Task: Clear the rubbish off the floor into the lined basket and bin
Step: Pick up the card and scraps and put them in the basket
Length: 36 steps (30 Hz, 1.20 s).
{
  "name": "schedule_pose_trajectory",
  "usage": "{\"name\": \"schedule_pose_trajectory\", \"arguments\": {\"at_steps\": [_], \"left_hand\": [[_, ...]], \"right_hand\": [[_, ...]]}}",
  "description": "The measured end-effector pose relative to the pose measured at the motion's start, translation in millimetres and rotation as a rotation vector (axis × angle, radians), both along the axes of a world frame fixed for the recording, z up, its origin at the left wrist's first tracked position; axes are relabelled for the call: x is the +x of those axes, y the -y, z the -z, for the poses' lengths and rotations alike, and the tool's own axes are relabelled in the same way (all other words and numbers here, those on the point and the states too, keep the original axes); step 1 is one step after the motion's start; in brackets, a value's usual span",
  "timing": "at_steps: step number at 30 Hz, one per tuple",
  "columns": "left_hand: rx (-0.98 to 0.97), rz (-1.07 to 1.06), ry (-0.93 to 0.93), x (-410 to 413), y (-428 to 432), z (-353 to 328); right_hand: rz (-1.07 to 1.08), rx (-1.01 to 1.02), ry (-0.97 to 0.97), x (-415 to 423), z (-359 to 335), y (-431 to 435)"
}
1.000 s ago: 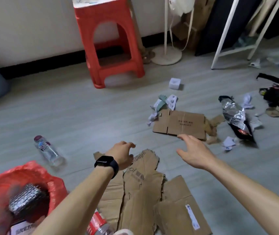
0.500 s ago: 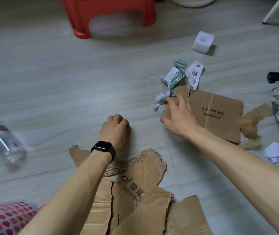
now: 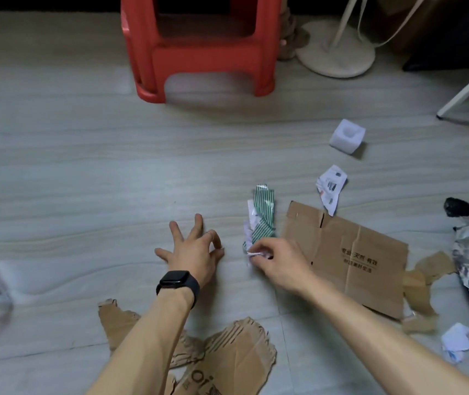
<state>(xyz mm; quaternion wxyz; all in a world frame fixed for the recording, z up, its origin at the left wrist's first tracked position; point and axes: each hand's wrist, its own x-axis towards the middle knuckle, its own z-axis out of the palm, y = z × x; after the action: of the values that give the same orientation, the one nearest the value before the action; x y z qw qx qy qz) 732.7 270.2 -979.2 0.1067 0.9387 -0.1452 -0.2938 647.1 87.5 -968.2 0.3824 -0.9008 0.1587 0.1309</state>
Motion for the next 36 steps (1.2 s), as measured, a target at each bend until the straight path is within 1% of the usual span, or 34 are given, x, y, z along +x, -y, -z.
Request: {"name": "schedule_pose_trajectory", "arguments": {"at_steps": [1,2,4,6,7,9,11,13,15,17,19,21,24,28,29,30,33,35,36], "left_hand": [[0.009,0.002,-0.005,-1,0,-1],[0.016,0.01,-0.003,2,0,-1],[0.031,0.021,-0.001,3,0,-2],[0.029,0.017,-0.006,4,0,0],[0.028,0.014,-0.007,4,0,0],[0.029,0.011,-0.008,4,0,1],[0.021,0.01,-0.02,4,1,0],[0.011,0.005,-0.033,4,1,0],[0.014,0.006,-0.032,4,1,0],[0.014,0.009,-0.028,5,1,1],[0.004,0.0,-0.033,6,1,2],[-0.003,-0.002,-0.038,5,1,0],[0.011,0.017,-0.029,6,3,-3],[0.03,0.013,0.003,12,5,-10],[0.002,-0.001,0.015,12,8,-11],[-0.07,-0.04,0.023,14,15,-13],[-0.392,-0.196,0.026,14,51,-19],[-0.462,-0.211,0.031,6,85,-21],[-0.442,-0.201,0.044,1,98,-19]], "right_hand": [[0.101,0.146,-0.041,-2,-8,3],[0.191,0.219,-0.037,0,-14,13],[0.359,0.204,0.023,7,-22,44],[0.493,-0.012,0.058,22,-30,83],[0.544,-0.114,0.044,29,-30,101],[0.593,-0.248,-0.036,45,-24,131],[0.58,-0.324,-0.156,57,-16,148],[0.532,-0.359,-0.242,64,-7,148],[0.445,-0.457,-0.235,64,5,136],[0.426,-0.527,-0.137,60,15,120],[0.439,-0.54,-0.075,55,17,113],[0.479,-0.484,-0.013,50,11,112],[0.587,-0.369,0.188,32,-7,106],[0.544,-0.426,0.391,-23,-36,97],[0.54,-0.441,0.414,-43,-43,96],[0.539,-0.446,0.417,-60,-48,97],[0.493,-0.467,0.321,-114,-48,94],[0.424,-0.468,0.189,-144,-39,89],[0.386,-0.469,0.143,-156,-33,84]]}}
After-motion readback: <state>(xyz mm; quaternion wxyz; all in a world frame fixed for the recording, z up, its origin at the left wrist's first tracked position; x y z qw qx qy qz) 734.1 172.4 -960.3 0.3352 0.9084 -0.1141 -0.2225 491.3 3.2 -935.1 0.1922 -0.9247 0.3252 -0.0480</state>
